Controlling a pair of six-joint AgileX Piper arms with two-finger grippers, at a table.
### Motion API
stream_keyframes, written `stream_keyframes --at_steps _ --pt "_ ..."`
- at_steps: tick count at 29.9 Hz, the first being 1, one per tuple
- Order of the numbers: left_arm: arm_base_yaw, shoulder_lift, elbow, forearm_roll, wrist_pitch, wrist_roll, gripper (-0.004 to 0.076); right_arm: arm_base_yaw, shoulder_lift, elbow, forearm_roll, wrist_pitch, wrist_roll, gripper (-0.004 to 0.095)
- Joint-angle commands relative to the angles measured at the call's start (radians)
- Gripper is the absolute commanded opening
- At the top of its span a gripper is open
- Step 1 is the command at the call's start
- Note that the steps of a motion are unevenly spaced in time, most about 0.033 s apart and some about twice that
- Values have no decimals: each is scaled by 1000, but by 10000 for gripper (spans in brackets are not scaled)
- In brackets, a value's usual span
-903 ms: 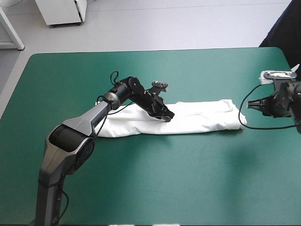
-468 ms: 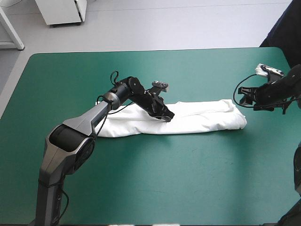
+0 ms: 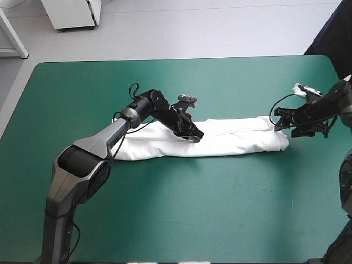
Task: Fold the cloth
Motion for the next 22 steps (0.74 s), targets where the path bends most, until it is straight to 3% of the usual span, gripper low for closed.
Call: stream_keyframes --at_steps 1,12,15,20,22 --pt "-17 -41 -15 -8 26 1 -22 4 -26 -23 40 11 -12 571" --pt "-17 -41 -15 0 26 1 -22 96 55 36 76 10 -54 551" --pt "-17 -41 -15 0 26 1 -22 120 68 36 78 5 -60 409" --pt "-15 -41 -15 0 26 1 -22 126 72 36 82 -5 -73 -14" --pt "-15 -41 -15 0 26 1 -22 126 72 34 82 -5 -73 -16"
